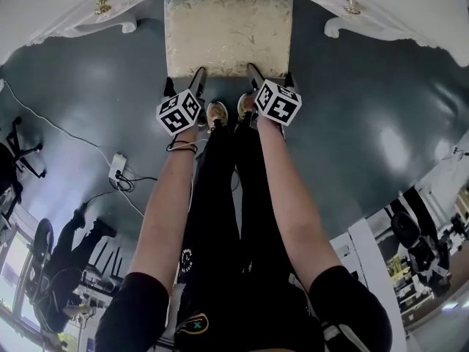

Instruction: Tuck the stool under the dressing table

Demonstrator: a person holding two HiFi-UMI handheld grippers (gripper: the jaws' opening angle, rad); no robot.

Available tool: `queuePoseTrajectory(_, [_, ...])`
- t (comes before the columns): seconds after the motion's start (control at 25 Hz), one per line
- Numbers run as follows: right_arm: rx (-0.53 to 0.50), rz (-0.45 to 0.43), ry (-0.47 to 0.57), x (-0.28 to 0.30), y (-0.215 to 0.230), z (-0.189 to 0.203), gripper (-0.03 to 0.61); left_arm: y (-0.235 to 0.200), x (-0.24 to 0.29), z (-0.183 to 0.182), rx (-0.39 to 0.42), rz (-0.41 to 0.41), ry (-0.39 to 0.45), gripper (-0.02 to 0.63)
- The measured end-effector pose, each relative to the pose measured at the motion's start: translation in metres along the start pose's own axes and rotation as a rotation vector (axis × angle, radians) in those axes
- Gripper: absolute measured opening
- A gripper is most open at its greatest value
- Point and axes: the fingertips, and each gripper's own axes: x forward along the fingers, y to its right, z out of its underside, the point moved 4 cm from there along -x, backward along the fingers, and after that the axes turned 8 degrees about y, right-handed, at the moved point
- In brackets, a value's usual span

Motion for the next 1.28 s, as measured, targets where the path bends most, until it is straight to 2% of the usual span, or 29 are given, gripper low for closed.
queuePoseTrajectory(0.16, [-0.034, -0.023, 0.063, 0.014, 0.002, -0.021, 0.549, 0.010, 0.017, -0.015, 0.066, 0.036, 0.009, 0.488])
queuePoseTrajectory(0.32, [-0.057, -0.033, 0.119, 0.032, -0.002, -0.043, 0.548, 0.016, 0.036, -0.032, 0.068, 0.045, 0.047, 0.488])
queuePoseTrajectory(0.44, [-0.058, -0.030, 0.157, 0.040, -0.006, -0.052, 0.548, 0.016, 0.044, -0.039, 0.073, 0.029, 0.111, 0.488])
queuePoseTrajectory(0.52, [-0.049, -0.029, 0.217, 0.051, -0.011, -0.064, 0.545, 0.018, 0.057, -0.053, 0.087, 0.032, 0.177, 0.488])
queuePoseTrajectory(0.68, [-0.049, -0.039, 0.349, 0.059, -0.016, -0.072, 0.543, 0.017, 0.071, -0.066, 0.126, 0.057, 0.274, 0.488])
queuePoseTrajectory(0.8, [-0.061, -0.040, 0.419, 0.064, -0.016, -0.079, 0.545, 0.020, 0.080, -0.073, 0.170, 0.095, 0.312, 0.488])
queuePoseTrajectory(1.0, [-0.083, -0.044, 0.455, 0.075, -0.019, -0.092, 0.539, 0.025, 0.092, -0.084, 0.210, 0.113, 0.344, 0.488])
queuePoseTrajectory(1.28, [-0.092, -0.063, 0.483, 0.095, -0.027, -0.113, 0.538, 0.027, 0.113, -0.104, 0.179, 0.072, 0.396, 0.488])
